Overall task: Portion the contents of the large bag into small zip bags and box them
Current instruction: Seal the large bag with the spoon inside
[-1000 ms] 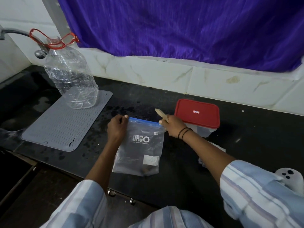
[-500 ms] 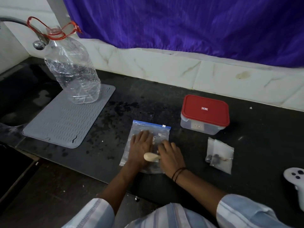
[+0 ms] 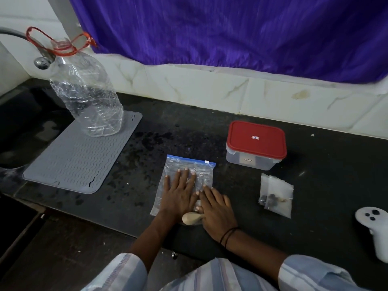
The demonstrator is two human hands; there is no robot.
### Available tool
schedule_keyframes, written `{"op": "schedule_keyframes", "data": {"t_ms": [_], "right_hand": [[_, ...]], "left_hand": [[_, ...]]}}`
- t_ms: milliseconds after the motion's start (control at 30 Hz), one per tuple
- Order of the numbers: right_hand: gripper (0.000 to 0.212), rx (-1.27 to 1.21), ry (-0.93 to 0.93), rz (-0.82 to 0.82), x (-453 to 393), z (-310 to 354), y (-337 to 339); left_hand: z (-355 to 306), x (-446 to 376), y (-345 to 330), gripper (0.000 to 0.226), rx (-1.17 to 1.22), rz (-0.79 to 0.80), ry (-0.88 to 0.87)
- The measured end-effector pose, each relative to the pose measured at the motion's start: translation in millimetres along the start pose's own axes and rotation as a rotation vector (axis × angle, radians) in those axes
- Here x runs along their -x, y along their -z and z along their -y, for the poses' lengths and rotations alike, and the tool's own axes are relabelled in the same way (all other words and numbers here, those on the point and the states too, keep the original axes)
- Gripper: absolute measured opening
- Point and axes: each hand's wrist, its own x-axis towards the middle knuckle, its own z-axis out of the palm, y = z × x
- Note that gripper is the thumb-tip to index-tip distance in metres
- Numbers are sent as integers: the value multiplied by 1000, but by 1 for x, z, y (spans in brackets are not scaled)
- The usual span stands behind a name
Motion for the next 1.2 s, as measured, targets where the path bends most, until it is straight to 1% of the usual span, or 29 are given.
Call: {"op": "schedule_keyframes", "data": {"t_ms": [67,133,200,233,267,300,333,367,400,467,500,567,600,667,733,767,800,867,1000,1100,1200], "right_hand": [[48,-82,25,-83,0,-1,2],[32,-354,20,-177,-5,-1,9],[21,-655,-68,-171,-15,4,32],[20,-749,-139,-172,-21,9,43],[22,-818,-212,-165,-27,14,54],[23,-864,-279,-147,-35,18,61],[24,-886,-320,-121,-43,20,63],[25,-886,-359,-72,-51,20,62],[23,-880,-395,-8,-58,20,60],[18,-817,-426,117,-70,17,55],[16,-742,-394,154,-75,15,52],[23,-599,-310,194,-82,15,51],[26,-566,-280,213,-84,15,50],[17,-548,-257,260,-87,14,48],[32,-527,-274,255,-87,13,47],[36,-495,-271,243,-85,13,46],[35,-442,-246,216,-82,11,43],[32,-315,-172,193,-78,8,37],[38,-102,-33,183,-73,5,28],[39,-55,7,129,-70,3,32],[36,-99,-27,58,-65,-8,39]], "left_hand": [[0,0,4,76,14,30,-16],[-1,1,9,81,32,47,-28],[0,1,13,79,93,20,-19],[1,1,15,76,155,-18,-15],[1,1,19,69,234,-98,-27],[2,1,21,55,328,-208,-53],[3,0,23,40,438,-317,-54],[2,0,29,28,566,-386,-10],[1,-1,36,24,700,-415,72],[0,-4,48,27,955,-385,267],[1,-6,51,28,1064,-348,333],[5,-8,55,36,1168,-280,394],[7,-8,56,39,1159,-263,398],[9,-7,57,34,1096,-256,407],[10,-5,56,18,1039,-257,430],[11,-5,55,12,1002,-246,451],[13,-5,53,10,950,-234,473],[17,-6,47,10,842,-228,503],[13,-8,49,10,694,-228,545],[9,-9,53,11,617,-237,562],[0,-14,59,21,555,-276,543]]}}
